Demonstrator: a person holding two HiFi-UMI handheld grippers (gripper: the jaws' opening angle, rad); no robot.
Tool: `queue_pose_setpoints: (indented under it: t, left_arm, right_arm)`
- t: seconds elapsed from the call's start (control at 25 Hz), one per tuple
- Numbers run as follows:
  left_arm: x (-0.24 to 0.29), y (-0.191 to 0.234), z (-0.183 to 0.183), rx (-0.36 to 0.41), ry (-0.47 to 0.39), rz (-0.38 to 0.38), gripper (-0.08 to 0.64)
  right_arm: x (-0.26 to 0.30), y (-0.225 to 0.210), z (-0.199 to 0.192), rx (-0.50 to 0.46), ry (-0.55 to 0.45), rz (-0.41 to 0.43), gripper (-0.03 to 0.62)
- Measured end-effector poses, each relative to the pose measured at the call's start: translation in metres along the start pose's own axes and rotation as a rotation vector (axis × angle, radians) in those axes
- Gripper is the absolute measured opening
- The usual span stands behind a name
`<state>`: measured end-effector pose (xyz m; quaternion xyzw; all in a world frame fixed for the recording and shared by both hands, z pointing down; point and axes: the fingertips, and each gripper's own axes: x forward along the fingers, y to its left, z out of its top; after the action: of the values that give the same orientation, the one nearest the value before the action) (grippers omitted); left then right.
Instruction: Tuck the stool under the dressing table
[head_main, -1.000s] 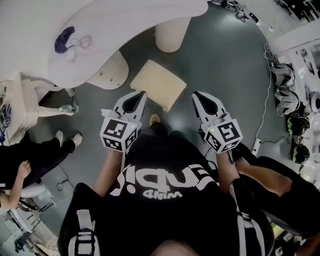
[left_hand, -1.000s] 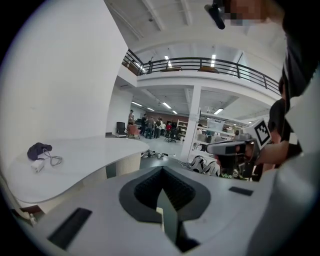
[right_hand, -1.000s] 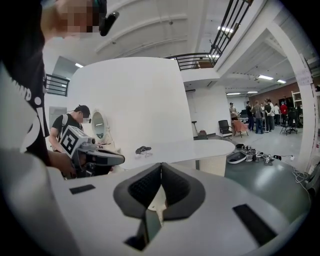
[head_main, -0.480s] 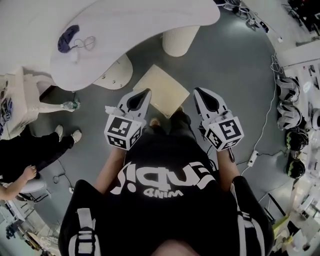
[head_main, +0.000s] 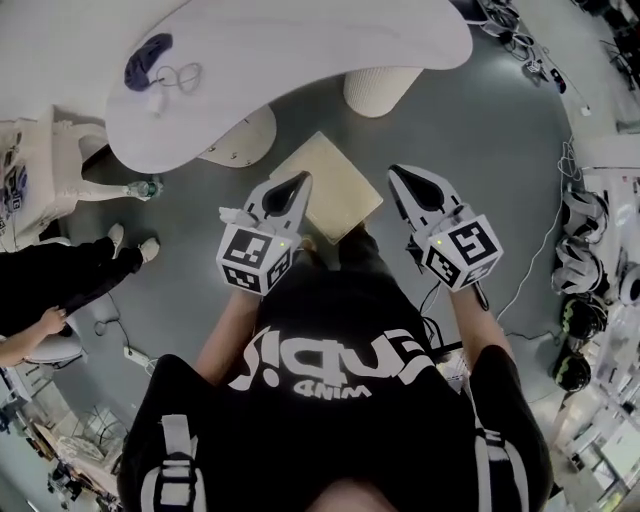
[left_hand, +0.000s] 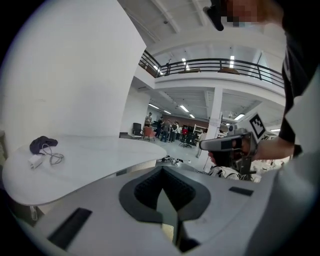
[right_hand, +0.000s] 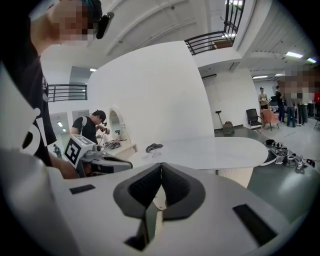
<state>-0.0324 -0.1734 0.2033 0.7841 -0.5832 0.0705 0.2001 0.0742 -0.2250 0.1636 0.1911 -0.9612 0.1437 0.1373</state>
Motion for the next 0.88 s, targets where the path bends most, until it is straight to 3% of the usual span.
queue_pose_setpoints:
  t: [0.24, 0.36, 0.64, 0.88]
  left_arm:
    - [0.039, 0.025, -0.031, -0.063, 0.032, 0.058, 0.008]
    - [0.052, 0.043, -0.058, -0.108, 0.045, 0.132, 0.008]
    - [0.078, 0.096, -0.135, -0.15, 0.061, 0.24, 0.008]
    - [0.106, 0.125, -0.223, -0.179, 0.089, 0.293, 0.008]
  right_arm:
    - [0.045, -0.033, -0.042, -0.008, 0.105, 0.08, 0.023]
    - [0.07, -0.045, -0.072, -0.021, 0.164, 0.145, 0.023]
    - [0.141, -0.075, -0.141, -0.04, 0.229, 0.188, 0.023]
    - [0.184, -0.086, -0.23, -0.042, 0.29, 0.225, 0.023]
